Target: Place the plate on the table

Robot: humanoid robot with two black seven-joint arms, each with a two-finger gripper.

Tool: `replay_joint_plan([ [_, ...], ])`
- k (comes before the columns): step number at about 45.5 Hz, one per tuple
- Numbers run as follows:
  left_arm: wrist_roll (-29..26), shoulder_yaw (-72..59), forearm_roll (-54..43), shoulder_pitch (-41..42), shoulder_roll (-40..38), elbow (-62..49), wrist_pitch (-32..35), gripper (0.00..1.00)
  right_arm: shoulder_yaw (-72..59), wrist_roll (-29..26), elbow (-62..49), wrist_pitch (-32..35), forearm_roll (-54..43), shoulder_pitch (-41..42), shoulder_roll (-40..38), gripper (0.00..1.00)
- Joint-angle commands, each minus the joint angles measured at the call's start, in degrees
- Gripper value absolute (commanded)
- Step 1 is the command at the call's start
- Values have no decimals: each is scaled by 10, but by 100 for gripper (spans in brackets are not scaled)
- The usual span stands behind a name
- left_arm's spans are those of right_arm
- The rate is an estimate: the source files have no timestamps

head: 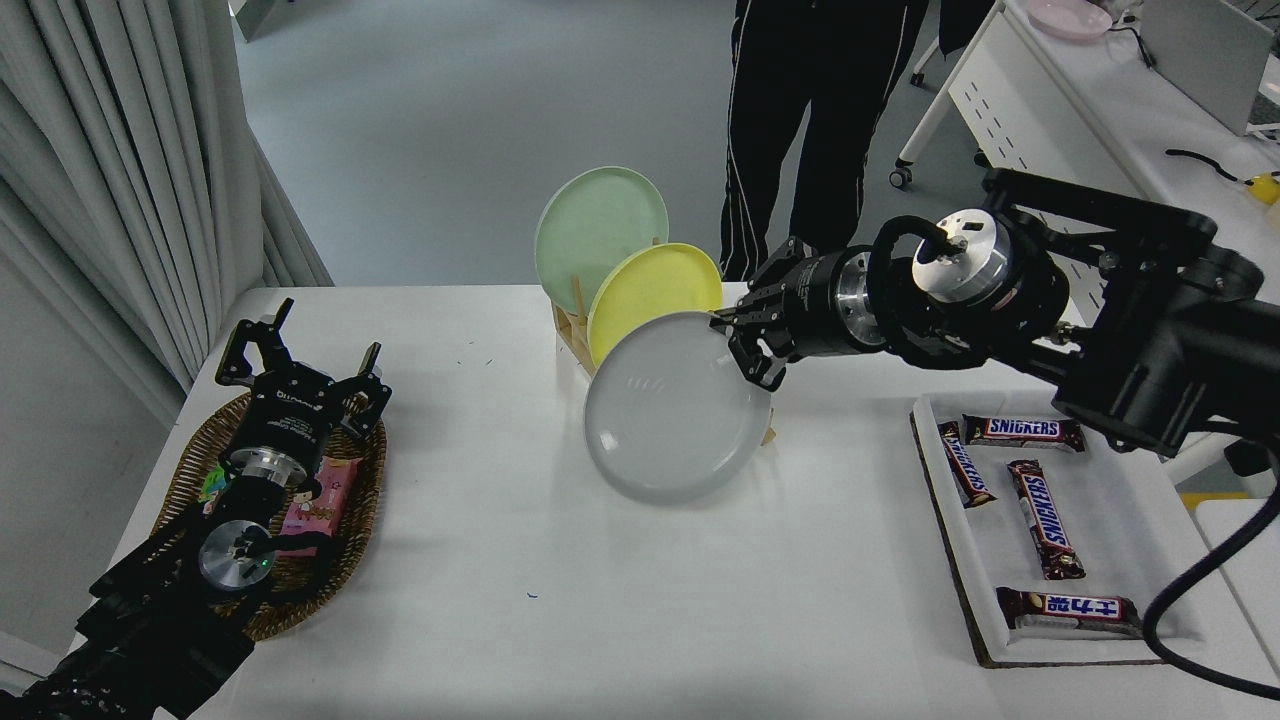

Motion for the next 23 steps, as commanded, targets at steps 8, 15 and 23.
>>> replay_joint_plan([
  [8,0,0,0,0,1,-1,0,100,79,1,1,-53,90,-131,11,0],
  [15,0,0,0,0,0,0,0,100,101,1,-12,-53,92,-171,33,0],
  [23,0,0,0,0,1,-1,0,100,120,0,-37,-53,87,-213,45,0],
])
